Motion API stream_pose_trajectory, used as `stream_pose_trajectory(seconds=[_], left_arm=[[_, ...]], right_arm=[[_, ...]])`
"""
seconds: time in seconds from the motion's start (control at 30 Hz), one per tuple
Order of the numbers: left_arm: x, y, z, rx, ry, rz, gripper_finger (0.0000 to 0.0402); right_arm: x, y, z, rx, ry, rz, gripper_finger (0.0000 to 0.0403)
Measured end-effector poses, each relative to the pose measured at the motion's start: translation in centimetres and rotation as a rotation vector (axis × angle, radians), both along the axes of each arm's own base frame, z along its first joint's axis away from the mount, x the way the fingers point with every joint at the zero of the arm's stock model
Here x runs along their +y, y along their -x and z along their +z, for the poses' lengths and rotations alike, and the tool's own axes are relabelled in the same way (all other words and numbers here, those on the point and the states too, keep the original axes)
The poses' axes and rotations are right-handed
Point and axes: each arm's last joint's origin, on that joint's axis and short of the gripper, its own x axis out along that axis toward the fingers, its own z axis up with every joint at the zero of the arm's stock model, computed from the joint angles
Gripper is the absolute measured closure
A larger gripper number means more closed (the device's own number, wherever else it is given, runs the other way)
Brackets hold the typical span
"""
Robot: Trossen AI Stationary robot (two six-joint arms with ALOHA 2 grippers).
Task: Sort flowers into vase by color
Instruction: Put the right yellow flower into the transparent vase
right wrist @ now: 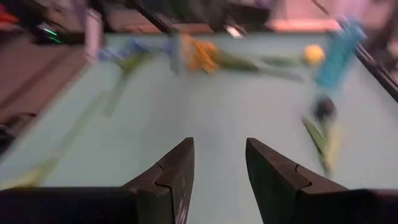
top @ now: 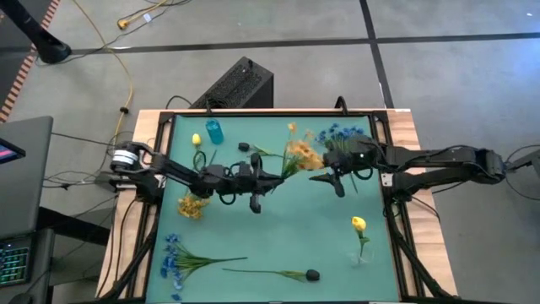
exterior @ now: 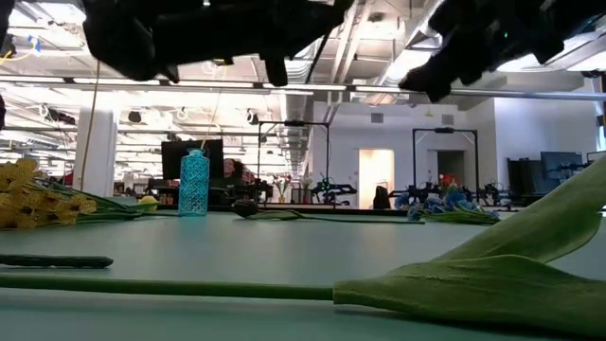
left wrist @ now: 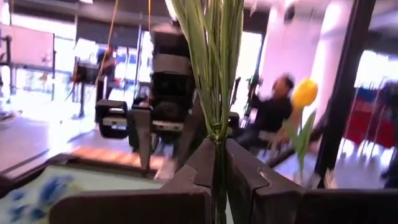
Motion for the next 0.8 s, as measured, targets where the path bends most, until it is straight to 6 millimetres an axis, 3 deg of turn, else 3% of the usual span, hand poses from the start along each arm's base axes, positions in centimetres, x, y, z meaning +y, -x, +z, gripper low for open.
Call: stream_pose_trajectory(seconds=[0.3,0.6,0.8], left_arm=[[-0.7,-4.6,-1.8,-0.052,0.055,-0.100,0.0399],[-0.9,-6.6,-0.6,-0.045,-0.009,-0.101,0.0399],[-1.0,-8.2,-0.5,0.096,-0.038,-0.080,0.0399]], right_arm=[[1.6,-0.6,1.9,-0.215,0.060,0.130,0.0221],[2.3,-0.6,2.0,-0.227,0.040,0.231,0.0134],[2.5,-0.6,2.2,-0.251,0.046,0.239,0.0107]])
